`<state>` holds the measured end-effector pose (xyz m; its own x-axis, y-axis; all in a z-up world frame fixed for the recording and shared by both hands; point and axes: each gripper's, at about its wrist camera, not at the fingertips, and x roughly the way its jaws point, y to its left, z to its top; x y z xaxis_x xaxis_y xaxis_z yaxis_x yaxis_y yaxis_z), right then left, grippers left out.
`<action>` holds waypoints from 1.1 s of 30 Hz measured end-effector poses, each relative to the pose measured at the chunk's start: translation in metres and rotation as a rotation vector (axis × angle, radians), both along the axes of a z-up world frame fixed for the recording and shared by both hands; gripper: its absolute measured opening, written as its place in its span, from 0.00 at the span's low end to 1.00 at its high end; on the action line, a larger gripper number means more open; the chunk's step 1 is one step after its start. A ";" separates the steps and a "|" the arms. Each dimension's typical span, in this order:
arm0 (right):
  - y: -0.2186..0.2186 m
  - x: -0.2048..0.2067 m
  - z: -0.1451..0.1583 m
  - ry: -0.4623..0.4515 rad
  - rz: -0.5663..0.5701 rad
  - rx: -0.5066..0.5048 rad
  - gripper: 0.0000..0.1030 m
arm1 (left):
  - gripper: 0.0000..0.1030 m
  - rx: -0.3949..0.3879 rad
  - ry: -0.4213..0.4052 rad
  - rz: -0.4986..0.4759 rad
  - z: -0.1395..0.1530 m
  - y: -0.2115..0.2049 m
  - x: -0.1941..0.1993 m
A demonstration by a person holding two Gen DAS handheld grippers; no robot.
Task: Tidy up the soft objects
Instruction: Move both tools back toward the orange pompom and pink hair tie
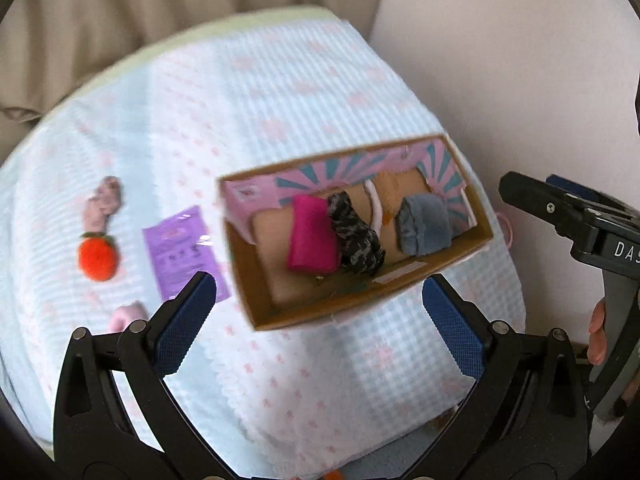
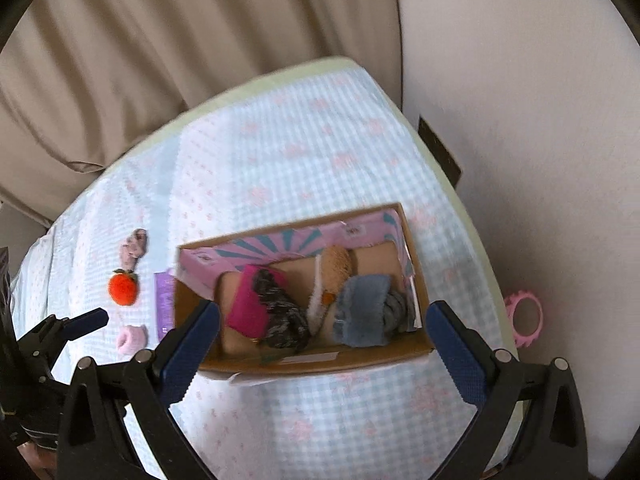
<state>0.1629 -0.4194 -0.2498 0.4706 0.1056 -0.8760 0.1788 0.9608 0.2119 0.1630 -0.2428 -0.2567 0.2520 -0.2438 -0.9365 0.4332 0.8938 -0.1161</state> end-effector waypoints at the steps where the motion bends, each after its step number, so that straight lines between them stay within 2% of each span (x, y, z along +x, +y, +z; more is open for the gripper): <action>1: 0.003 -0.004 0.008 -0.015 0.004 0.002 0.99 | 1.00 -0.006 -0.023 0.018 0.012 0.008 -0.006; 5: 0.029 -0.020 0.046 -0.077 0.042 -0.038 0.99 | 1.00 -0.009 -0.134 0.090 0.058 0.043 -0.028; 8: 0.054 -0.033 0.075 -0.135 0.084 -0.082 0.99 | 1.00 -0.019 -0.183 0.136 0.086 0.075 -0.040; 12: 0.089 -0.052 0.108 -0.215 0.132 -0.117 1.00 | 1.00 -0.044 -0.238 0.194 0.113 0.121 -0.053; 16: 0.121 -0.065 0.127 -0.249 0.154 -0.112 1.00 | 1.00 -0.076 -0.295 0.242 0.137 0.168 -0.065; 23: 0.185 -0.067 0.136 -0.274 0.201 -0.093 1.00 | 1.00 -0.085 -0.367 0.307 0.159 0.243 -0.075; 33: 0.271 -0.053 0.121 -0.265 0.237 -0.056 1.00 | 1.00 -0.061 -0.358 0.370 0.154 0.340 -0.063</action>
<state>0.1100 -0.1480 -0.1284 0.6502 0.1943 -0.7345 -0.1041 0.9804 0.1672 0.1005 0.0977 -0.1026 0.6334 -0.1290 -0.7630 0.1117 0.9909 -0.0748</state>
